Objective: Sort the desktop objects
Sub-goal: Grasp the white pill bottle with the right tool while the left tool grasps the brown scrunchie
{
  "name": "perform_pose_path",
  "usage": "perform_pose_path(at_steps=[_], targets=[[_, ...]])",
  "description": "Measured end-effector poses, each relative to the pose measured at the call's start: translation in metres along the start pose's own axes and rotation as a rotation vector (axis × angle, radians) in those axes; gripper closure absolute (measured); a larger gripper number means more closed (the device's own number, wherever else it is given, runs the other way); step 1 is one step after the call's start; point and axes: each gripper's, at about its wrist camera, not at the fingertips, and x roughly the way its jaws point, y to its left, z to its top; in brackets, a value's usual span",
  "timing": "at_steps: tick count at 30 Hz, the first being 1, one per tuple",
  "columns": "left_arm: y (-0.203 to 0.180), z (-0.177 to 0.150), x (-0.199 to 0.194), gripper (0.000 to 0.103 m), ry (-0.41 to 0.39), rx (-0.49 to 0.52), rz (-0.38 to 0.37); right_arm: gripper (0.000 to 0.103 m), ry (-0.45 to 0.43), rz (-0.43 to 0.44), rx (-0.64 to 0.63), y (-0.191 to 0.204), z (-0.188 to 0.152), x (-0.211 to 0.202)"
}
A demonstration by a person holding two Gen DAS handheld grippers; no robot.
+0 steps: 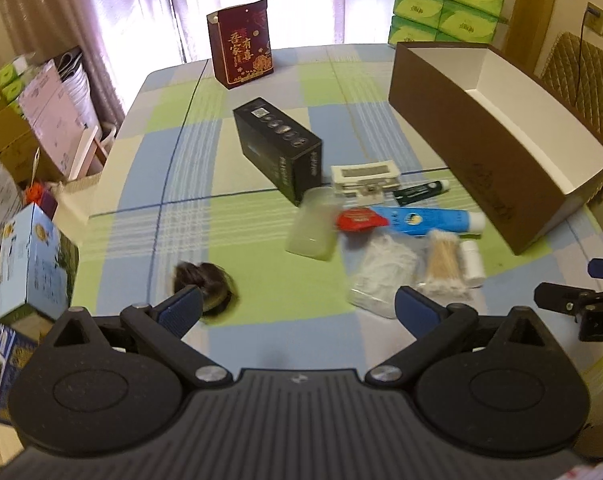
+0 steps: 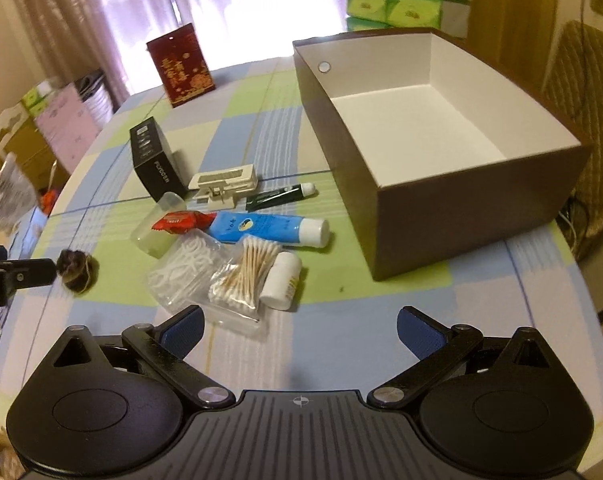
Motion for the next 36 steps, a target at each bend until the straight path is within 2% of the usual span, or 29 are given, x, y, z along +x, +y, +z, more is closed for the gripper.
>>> perform_pose_path(at_steps=[4, 5, 8, 11, 16, 26, 30, 36], targets=[[0.021, 0.003, 0.014, 0.006, -0.002, 0.027, -0.019, 0.035, 0.000, -0.027, 0.052, 0.007, -0.007, 0.016], [0.026, 0.003, 0.017, 0.007, 0.004, -0.054, 0.032, 0.042, -0.001, -0.029, 0.067, 0.008, -0.008, 0.020], [0.039, 0.001, 0.029, 0.008, 0.009, -0.050, 0.030, 0.060, -0.008, -0.039, 0.106, 0.011, -0.011, 0.032], [0.052, 0.000, 0.041, 0.010, 0.031, -0.054, 0.030, 0.068, -0.014, -0.066, 0.147, 0.011, -0.009, 0.045], [0.067, 0.000, 0.058, 0.012, 0.045, -0.040, 0.022, 0.074, -0.019, -0.087, 0.181, 0.010, -0.004, 0.060], [0.079, 0.006, 0.077, 0.012, 0.063, -0.020, 0.022, 0.075, 0.017, -0.122, 0.183, 0.014, 0.002, 0.093], [0.082, 0.005, 0.081, 0.017, 0.071, -0.021, 0.021, 0.076, 0.033, -0.142, 0.183, 0.012, 0.004, 0.105], [0.085, 0.002, 0.082, 0.017, 0.071, -0.007, 0.012, 0.076, 0.031, -0.131, 0.117, 0.014, 0.006, 0.106]])
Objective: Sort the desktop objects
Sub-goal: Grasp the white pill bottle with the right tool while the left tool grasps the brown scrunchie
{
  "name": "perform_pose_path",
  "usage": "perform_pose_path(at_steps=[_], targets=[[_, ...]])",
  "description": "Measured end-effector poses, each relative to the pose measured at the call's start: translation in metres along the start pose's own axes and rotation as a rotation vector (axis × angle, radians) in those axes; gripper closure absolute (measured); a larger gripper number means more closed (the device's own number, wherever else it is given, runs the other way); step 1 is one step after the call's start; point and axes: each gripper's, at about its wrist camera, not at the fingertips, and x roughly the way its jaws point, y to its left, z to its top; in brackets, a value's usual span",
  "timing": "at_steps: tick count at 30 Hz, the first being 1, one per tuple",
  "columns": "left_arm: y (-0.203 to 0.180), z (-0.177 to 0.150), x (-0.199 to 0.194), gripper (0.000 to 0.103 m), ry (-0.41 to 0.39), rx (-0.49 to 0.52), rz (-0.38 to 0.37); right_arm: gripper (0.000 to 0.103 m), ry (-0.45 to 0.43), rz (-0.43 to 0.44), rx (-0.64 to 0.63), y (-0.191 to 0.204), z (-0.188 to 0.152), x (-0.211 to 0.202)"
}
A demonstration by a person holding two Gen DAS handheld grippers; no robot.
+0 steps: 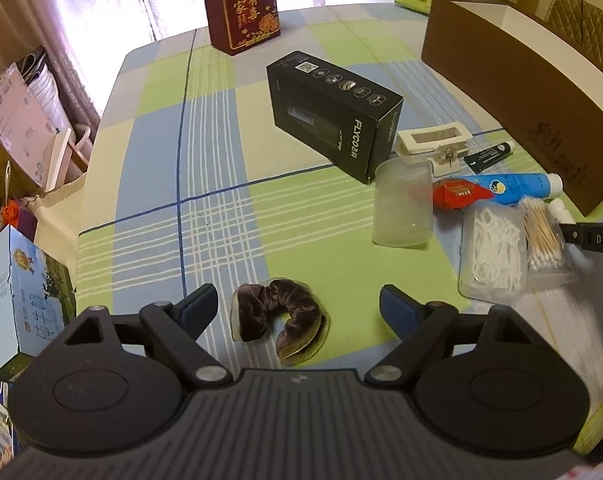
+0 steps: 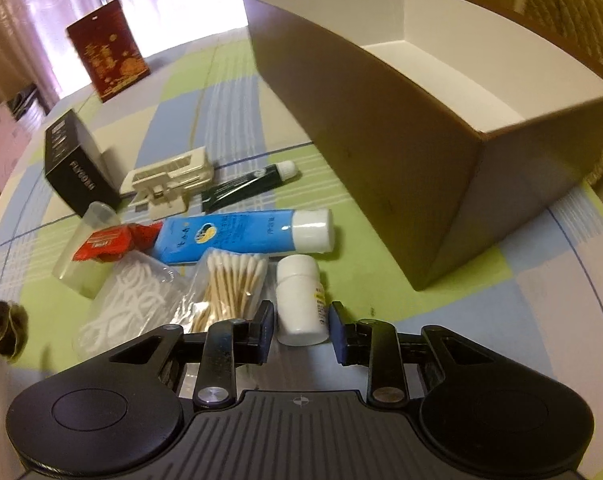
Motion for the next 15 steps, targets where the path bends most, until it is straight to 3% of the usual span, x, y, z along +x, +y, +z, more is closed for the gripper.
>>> perform_pose_path(at_steps=[5, 8, 10, 11, 12, 15], targets=[[0.000, -0.004, 0.012, 0.018, 0.000, 0.059, 0.010, 0.076, -0.008, -0.016, -0.024, 0.002, 0.001, 0.003], [0.003, -0.010, 0.026, 0.023, 0.023, 0.102, 0.021, 0.076, -0.008, -0.021, -0.018, 0.000, 0.004, 0.005], [0.008, -0.015, 0.038, 0.031, 0.054, 0.110, 0.026, 0.076, -0.010, -0.022, -0.019, -0.001, 0.005, 0.005], [0.011, -0.018, 0.043, 0.044, 0.067, 0.105, 0.024, 0.076, -0.011, -0.024, -0.021, -0.001, 0.005, 0.005], [0.014, -0.020, 0.047, 0.051, 0.070, 0.092, 0.014, 0.076, -0.011, -0.024, -0.022, -0.002, 0.005, 0.006], [0.023, -0.021, 0.050, 0.070, 0.058, 0.039, -0.061, 0.076, -0.011, -0.025, -0.025, -0.002, 0.005, 0.006]])
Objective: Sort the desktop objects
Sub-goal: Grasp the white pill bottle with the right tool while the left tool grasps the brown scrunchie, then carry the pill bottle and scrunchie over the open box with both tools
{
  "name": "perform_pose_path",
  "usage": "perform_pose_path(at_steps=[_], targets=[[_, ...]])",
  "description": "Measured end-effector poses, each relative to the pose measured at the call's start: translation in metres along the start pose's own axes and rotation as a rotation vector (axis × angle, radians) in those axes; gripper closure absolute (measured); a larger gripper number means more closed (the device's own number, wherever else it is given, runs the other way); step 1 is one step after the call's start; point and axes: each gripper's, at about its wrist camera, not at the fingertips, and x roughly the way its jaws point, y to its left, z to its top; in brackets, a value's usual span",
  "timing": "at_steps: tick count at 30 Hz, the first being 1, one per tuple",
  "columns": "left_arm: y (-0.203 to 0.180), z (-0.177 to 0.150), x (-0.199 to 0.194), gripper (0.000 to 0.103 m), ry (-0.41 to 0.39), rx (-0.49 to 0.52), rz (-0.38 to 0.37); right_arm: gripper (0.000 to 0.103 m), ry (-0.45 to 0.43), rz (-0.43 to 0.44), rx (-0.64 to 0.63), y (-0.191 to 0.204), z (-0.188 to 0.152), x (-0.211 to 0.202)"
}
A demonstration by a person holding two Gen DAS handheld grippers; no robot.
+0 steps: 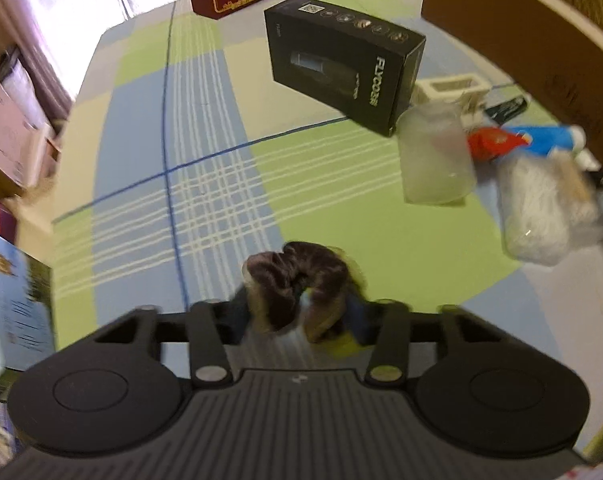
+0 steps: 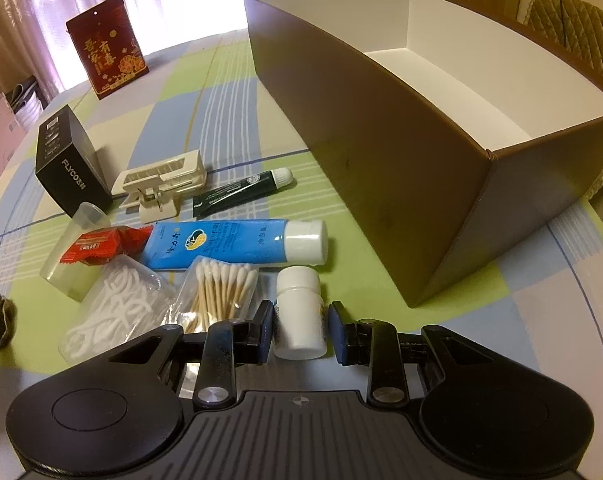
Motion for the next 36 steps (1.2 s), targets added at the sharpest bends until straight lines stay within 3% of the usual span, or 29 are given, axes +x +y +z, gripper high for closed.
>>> perform_pose_path(at_steps=[9, 13, 19, 27, 36], targets=[[0.001, 0.009, 0.005, 0.085, -0.012, -0.083, -0.014, 0.079, 0.002, -0.043, -0.103, 0.009, 0.000, 0.004], [-0.009, 0.013, 0.005, 0.087, -0.011, -0.077, 0.019, 0.079, 0.039, -0.024, -0.131, 0.010, -0.007, -0.002], [-0.026, 0.013, -0.001, 0.088, -0.003, -0.091, -0.026, 0.079, 0.097, 0.014, -0.124, -0.006, -0.023, -0.021], [-0.086, 0.024, -0.027, 0.088, -0.018, -0.028, -0.127, 0.079, 0.134, 0.105, -0.049, -0.044, -0.034, -0.060], [-0.169, 0.061, -0.066, 0.088, -0.112, 0.073, -0.258, 0.079, 0.078, 0.121, -0.042, -0.084, -0.018, -0.112]])
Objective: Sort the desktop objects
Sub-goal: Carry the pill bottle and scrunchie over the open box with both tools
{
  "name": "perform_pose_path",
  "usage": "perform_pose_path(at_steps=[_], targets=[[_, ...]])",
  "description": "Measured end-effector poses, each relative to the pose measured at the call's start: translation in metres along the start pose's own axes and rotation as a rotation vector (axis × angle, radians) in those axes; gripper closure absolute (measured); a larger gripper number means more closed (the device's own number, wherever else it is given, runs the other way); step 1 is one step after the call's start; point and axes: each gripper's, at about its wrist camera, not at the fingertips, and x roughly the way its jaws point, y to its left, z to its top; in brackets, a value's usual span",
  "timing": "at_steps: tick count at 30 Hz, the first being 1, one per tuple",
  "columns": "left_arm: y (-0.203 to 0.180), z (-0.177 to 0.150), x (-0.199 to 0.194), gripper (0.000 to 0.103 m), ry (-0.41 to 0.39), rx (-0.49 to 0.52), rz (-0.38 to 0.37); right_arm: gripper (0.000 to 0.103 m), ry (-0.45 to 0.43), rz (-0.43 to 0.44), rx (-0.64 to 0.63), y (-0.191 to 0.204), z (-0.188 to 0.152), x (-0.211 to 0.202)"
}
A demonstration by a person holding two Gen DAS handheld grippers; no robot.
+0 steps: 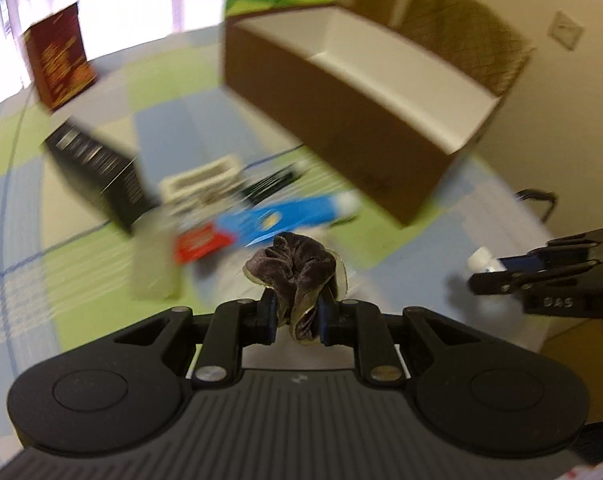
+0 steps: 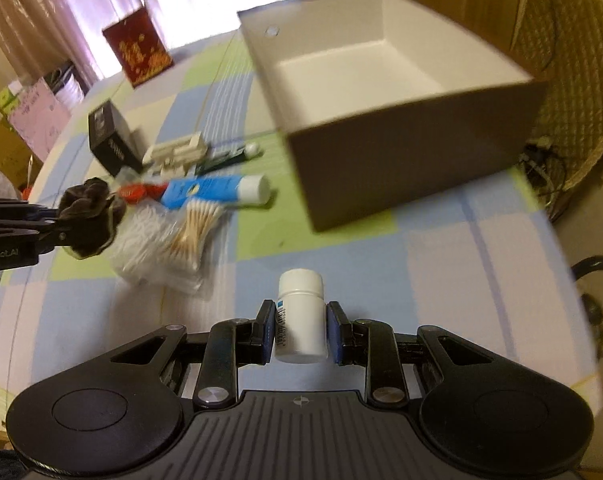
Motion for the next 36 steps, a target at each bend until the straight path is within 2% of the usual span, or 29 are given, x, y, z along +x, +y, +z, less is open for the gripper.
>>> perform_pose_path(at_steps=[6, 10, 17, 22, 26, 36], targets=[[-0.044, 0.034, -0.002, 0.088, -0.071, 0.021, -0.066, 0.079, -0.109, -0.003, 0.005, -0.030, 0.023, -0.040], [-0.068, 0.059, 0.003, 0.088, -0.119, 0.035, -0.083, 0.079, -0.181, 0.006, -0.007, -0.049, 0.045, -0.055], [-0.099, 0.099, 0.027, 0.088, -0.156, 0.021, -0.097, 0.079, -0.284, 0.060, -0.075, -0.072, 0.091, -0.059], [-0.117, 0.122, 0.047, 0.088, -0.166, 0.008, -0.080, 0.079, -0.321, 0.100, -0.136, -0.091, 0.121, -0.041], [-0.121, 0.137, 0.070, 0.088, -0.153, -0.021, -0.057, 0.079, -0.278, 0.091, -0.197, -0.107, 0.141, -0.013], [-0.128, 0.160, 0.145, 0.087, 0.009, -0.051, -0.017, 0.079, -0.001, 0.097, -0.283, -0.135, 0.176, 0.068]])
